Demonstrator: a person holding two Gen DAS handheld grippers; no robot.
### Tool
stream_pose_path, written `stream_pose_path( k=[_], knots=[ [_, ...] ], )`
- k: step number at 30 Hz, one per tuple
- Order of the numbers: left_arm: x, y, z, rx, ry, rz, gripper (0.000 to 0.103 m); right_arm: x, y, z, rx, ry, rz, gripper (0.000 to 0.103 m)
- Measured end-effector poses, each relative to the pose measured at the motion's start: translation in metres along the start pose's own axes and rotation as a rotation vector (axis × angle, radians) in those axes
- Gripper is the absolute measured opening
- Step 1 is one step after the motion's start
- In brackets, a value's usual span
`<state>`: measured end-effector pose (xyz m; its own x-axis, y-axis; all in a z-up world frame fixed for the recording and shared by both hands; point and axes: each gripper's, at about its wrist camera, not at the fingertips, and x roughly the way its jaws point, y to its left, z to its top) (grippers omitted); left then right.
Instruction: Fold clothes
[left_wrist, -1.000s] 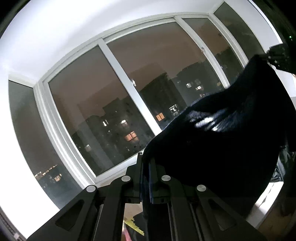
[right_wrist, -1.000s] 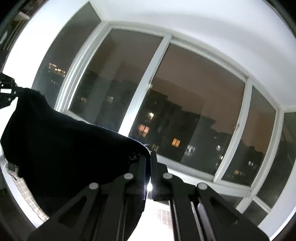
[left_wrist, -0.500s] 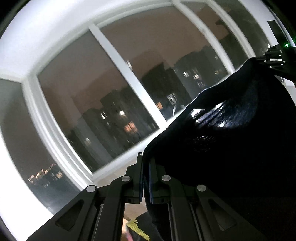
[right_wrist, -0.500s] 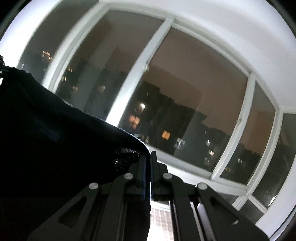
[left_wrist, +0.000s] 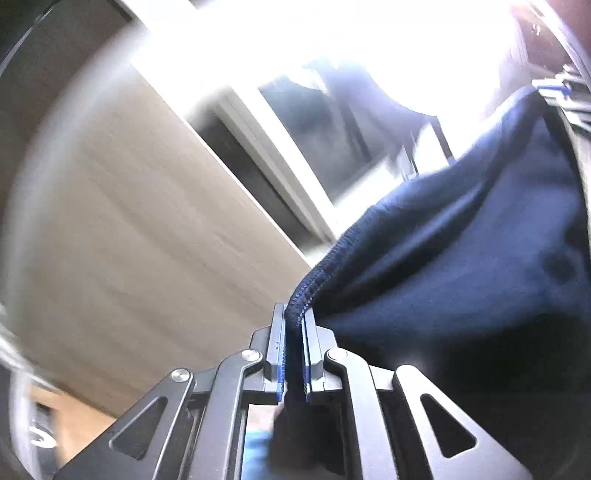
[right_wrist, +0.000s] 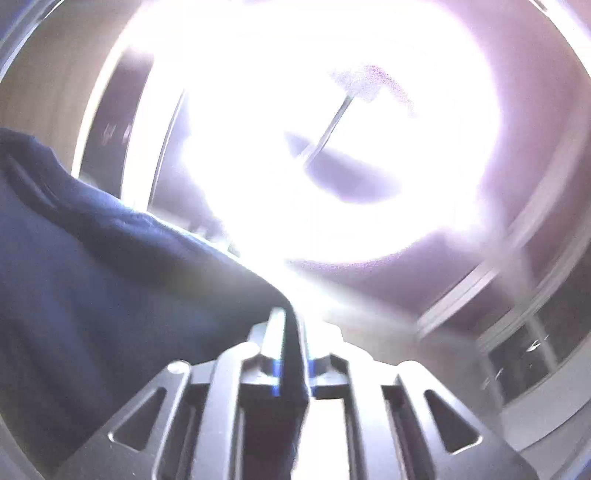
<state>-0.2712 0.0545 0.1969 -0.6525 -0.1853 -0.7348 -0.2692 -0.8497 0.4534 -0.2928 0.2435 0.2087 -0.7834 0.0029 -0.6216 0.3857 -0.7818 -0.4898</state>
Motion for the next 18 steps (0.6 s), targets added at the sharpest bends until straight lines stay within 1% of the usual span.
stream_pose_path(
  k=[1, 2, 4, 5, 7, 8, 9, 10, 12, 13, 14, 15, 16, 17, 18],
  knots=[
    [0.022, -0.008, -0.007, 0.002, 0.038, -0.031, 0.009, 0.013, 0.005, -0.013, -0.002, 0.036, 0.035, 0.032],
    [0.039, -0.013, -0.014, -0.003, 0.068, -0.060, 0.009, 0.023, 0.009, -0.024, -0.001, 0.065, 0.068, 0.042],
    [0.051, -0.009, -0.022, -0.044, 0.083, -0.097, 0.009, 0.037, -0.005, -0.034, 0.022, 0.085, 0.097, 0.048],
    [0.054, -0.004, -0.025, -0.070, 0.089, -0.103, 0.009, 0.041, -0.013, -0.039, 0.041, 0.090, 0.112, 0.050],
    [0.052, 0.009, -0.030, -0.119, 0.098, -0.088, 0.009, 0.036, -0.027, -0.052, 0.099, 0.090, 0.155, 0.051],
    [0.043, 0.012, -0.037, -0.124, 0.079, -0.086, 0.009, 0.032, -0.034, -0.057, 0.132, 0.084, 0.168, 0.051],
    [0.036, 0.016, -0.040, -0.126, 0.067, -0.083, 0.012, 0.026, -0.042, -0.062, 0.165, 0.075, 0.176, 0.053],
    [0.029, 0.021, -0.039, -0.121, 0.067, -0.080, 0.015, 0.015, -0.042, -0.072, 0.194, 0.074, 0.183, 0.060],
    [0.013, 0.023, -0.047, -0.101, 0.065, -0.069, 0.017, 0.014, -0.052, -0.075, 0.223, 0.088, 0.151, 0.061],
    [0.006, 0.025, -0.052, -0.093, 0.062, -0.078, 0.017, 0.015, -0.058, -0.074, 0.235, 0.096, 0.132, 0.061],
    [0.003, 0.030, -0.062, -0.090, 0.055, -0.109, 0.017, 0.018, -0.062, -0.077, 0.247, 0.108, 0.141, 0.061],
    [0.000, 0.034, -0.071, -0.087, 0.048, -0.139, 0.023, 0.020, -0.063, -0.082, 0.252, 0.115, 0.198, 0.061],
    [0.000, 0.037, -0.079, -0.088, 0.052, -0.154, 0.025, 0.024, -0.060, -0.087, 0.240, 0.125, 0.267, 0.061],
    [0.005, 0.038, -0.083, -0.096, 0.074, -0.142, 0.025, 0.028, -0.054, -0.092, 0.225, 0.138, 0.294, 0.061],
    [0.010, 0.037, -0.086, -0.105, 0.089, -0.135, 0.024, 0.034, -0.048, -0.097, 0.208, 0.154, 0.296, 0.061]
  ],
)
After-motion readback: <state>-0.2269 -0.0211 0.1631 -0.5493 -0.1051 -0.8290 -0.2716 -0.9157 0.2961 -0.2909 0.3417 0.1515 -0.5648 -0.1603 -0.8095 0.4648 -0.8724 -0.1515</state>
